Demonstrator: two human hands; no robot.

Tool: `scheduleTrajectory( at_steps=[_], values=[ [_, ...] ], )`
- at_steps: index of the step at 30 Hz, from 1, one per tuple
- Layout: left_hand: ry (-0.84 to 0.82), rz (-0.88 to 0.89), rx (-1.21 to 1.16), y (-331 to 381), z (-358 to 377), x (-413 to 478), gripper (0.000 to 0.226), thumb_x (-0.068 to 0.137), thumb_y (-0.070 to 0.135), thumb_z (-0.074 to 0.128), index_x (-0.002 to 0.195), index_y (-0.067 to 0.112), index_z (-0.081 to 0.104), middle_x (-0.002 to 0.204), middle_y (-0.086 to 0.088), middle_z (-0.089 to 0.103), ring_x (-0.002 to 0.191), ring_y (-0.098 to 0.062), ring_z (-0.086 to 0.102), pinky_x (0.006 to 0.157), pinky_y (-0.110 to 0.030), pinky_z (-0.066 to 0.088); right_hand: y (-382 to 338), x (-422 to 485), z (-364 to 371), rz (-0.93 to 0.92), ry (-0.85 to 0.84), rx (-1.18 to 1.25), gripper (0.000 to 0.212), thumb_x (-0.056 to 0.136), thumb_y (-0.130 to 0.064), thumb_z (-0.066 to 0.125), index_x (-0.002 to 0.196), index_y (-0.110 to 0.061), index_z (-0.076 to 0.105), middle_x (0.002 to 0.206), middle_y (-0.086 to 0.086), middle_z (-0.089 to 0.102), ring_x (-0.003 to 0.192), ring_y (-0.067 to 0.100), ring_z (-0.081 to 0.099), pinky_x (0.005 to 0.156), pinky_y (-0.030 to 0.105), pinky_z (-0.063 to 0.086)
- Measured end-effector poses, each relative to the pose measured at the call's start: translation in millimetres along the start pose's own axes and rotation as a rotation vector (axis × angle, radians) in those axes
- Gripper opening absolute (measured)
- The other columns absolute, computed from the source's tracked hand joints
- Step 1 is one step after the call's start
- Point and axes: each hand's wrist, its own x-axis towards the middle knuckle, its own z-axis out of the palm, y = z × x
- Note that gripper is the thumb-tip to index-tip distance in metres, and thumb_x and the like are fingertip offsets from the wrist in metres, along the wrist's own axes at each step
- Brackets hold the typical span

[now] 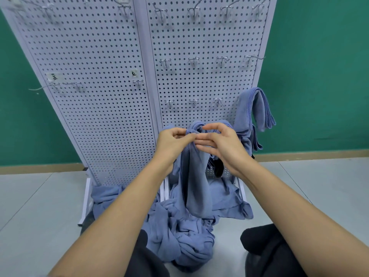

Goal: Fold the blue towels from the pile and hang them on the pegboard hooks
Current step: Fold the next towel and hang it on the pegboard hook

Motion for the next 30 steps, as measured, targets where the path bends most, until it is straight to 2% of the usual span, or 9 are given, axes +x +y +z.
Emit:
scheduleTrajectory(
  at_steps=[3,5,9,11,14,17,23,27,30],
  values=[
    [0.029,0.003,-0.03,0,0,3,0.011,0.088,0.008,0.061,0.082,0.012,0.069,0.063,0.007,0.062,0.062,-0.009,0.053,0.065,-0.021,0.045,0,4,-13,-0.043,0.056,-0.12,0.026,0.09,0.009,0.049,0.112,-0.004,0.051,0.1,0.016,0.067,0.087,0.022,0.068,0.079,0.03,0.059],
    [-0.002,-0.017,-0.066,3,-3,4,0.015,0.09,0.008,0.058,0.081,0.013,0.069,0.061,0.009,0.06,0.06,-0.009,0.052,0.062,-0.02,0.043,1,13,-32,-0.081,0.121,-0.362,0.04,0.085,0.006,0.06,0.12,-0.009,0.05,0.109,0.008,0.06,0.096,0.021,0.06,0.088,0.033,0.054],
    [-0.141,-0.017,-0.216,7,-12,5,0.017,0.093,0.007,0.052,0.086,0.013,0.067,0.071,0.005,0.063,0.059,-0.004,0.053,0.055,-0.015,0.042,16,25,-57,0.153,-0.084,-0.496,0.072,0.081,-0.015,0.075,0.143,-0.018,0.038,0.129,-0.004,0.048,0.116,0.015,0.049,0.098,0.029,0.044],
    [-0.19,-0.022,-0.252,5,-17,6,0.018,0.094,0.006,0.05,0.087,0.012,0.065,0.07,0.004,0.06,0.058,-0.004,0.05,0.055,-0.014,0.041,22,27,-55,0.242,-0.184,-0.431,0.049,0.081,-0.018,0.075,0.126,-0.012,0.057,0.111,-0.001,0.057,0.097,0.012,0.054,0.082,0.021,0.046],
    [-0.104,-0.092,-0.255,1,-28,12,0.018,0.093,0.005,0.052,0.082,0.012,0.064,0.068,0.002,0.054,0.059,-0.008,0.045,0.06,-0.019,0.042,19,29,-51,0.038,-0.022,-0.302,0.016,0.082,-0.013,0.072,0.096,-0.007,0.067,0.087,0.008,0.06,0.081,0.019,0.054,0.067,0.024,0.044],
    [-0.038,-0.162,-0.214,-5,-35,15,0.015,0.092,0.006,0.056,0.082,0.014,0.065,0.068,0.002,0.055,0.061,-0.009,0.048,0.068,-0.023,0.05,9,26,-48,-0.066,0.049,-0.24,0.019,0.084,-0.013,0.071,0.101,-0.005,0.068,0.089,0.002,0.07,0.076,0.007,0.064,0.06,0.015,0.049],
    [-0.075,-0.1,-0.202,-7,-21,13,0.017,0.096,0.009,0.051,0.085,0.015,0.062,0.076,0.003,0.06,0.071,-0.009,0.054,0.08,-0.023,0.049,9,22,-52,-0.101,0.109,-0.269,0.021,0.084,-0.009,0.071,0.1,-0.001,0.061,0.085,0.002,0.069,0.072,0.005,0.064,0.063,0.016,0.051],
    [-0.144,-0.039,-0.183,-4,-6,10,0.018,0.099,0.011,0.045,0.095,0.016,0.062,0.081,0.005,0.063,0.075,-0.008,0.056,0.075,-0.023,0.046,5,21,-65,-0.168,0.161,-0.502,0.027,0.08,-0.015,0.075,0.1,-0.02,0.058,0.087,-0.002,0.063,0.078,0.01,0.056,0.071,0.022,0.048],
    [-0.201,-0.027,-0.177,-1,8,14,0.018,0.099,0.011,0.046,0.101,0.018,0.063,0.091,0.004,0.066,0.084,-0.011,0.059,0.079,-0.026,0.044,-6,20,-67,-0.26,0.096,-0.72,0.043,0.075,-0.022,0.08,0.111,-0.027,0.058,0.101,-0.01,0.061,0.092,0.001,0.056,0.08,0.01,0.042]
  ],
)
